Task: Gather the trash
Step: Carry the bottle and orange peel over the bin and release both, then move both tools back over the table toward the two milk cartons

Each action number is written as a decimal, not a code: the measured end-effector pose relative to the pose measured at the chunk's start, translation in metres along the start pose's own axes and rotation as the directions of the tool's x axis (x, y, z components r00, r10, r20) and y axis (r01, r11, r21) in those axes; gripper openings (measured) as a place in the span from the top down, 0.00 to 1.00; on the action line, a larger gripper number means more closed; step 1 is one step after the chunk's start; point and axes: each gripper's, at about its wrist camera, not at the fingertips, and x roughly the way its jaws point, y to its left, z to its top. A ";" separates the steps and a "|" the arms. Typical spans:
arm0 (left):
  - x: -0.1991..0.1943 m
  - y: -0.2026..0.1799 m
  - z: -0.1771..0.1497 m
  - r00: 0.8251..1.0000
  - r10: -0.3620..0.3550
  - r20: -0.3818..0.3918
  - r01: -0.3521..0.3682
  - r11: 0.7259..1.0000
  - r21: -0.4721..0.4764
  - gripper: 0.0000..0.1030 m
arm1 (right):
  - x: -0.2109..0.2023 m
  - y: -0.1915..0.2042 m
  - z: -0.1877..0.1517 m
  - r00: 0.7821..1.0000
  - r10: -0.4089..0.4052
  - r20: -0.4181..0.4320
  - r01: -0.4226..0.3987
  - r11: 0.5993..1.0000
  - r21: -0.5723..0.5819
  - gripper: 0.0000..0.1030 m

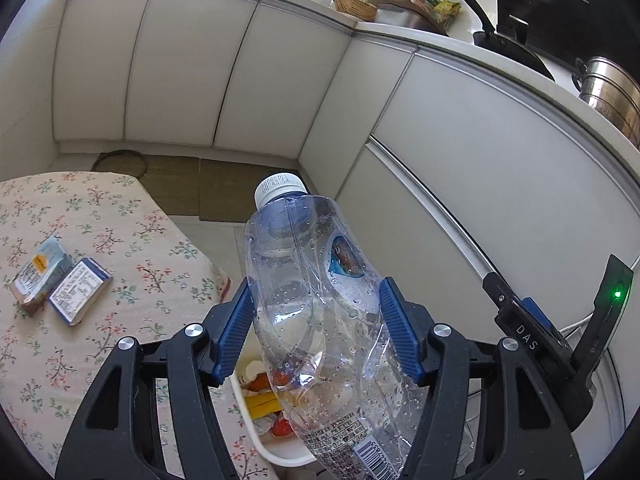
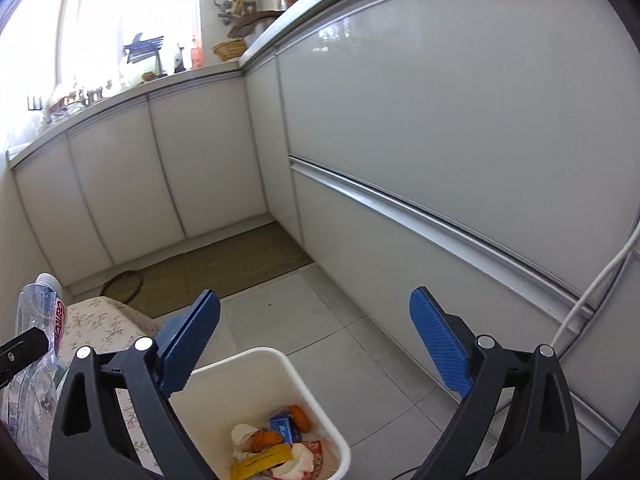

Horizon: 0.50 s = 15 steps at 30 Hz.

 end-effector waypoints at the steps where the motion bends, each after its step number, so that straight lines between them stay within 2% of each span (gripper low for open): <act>1: 0.007 -0.005 -0.001 1.000 -0.001 -0.010 0.001 1.000 0.007 0.42 | 0.003 -0.006 0.001 1.000 -0.014 -0.005 0.014 1.000 0.013 0.09; 7: 0.044 -0.023 -0.004 0.997 -0.006 -0.075 0.008 1.000 0.023 0.40 | 0.012 -0.024 0.001 0.997 -0.066 -0.034 0.068 0.997 0.039 0.08; 10: 0.054 -0.029 -0.003 0.996 -0.008 -0.088 0.011 0.999 0.030 0.24 | 0.015 -0.029 0.000 0.995 -0.088 -0.041 0.090 0.996 0.029 0.08; 15: 0.061 -0.036 -0.005 0.994 0.031 -0.101 -0.024 0.997 0.069 0.21 | 0.014 -0.029 -0.001 0.994 -0.097 -0.041 0.098 0.995 0.016 0.08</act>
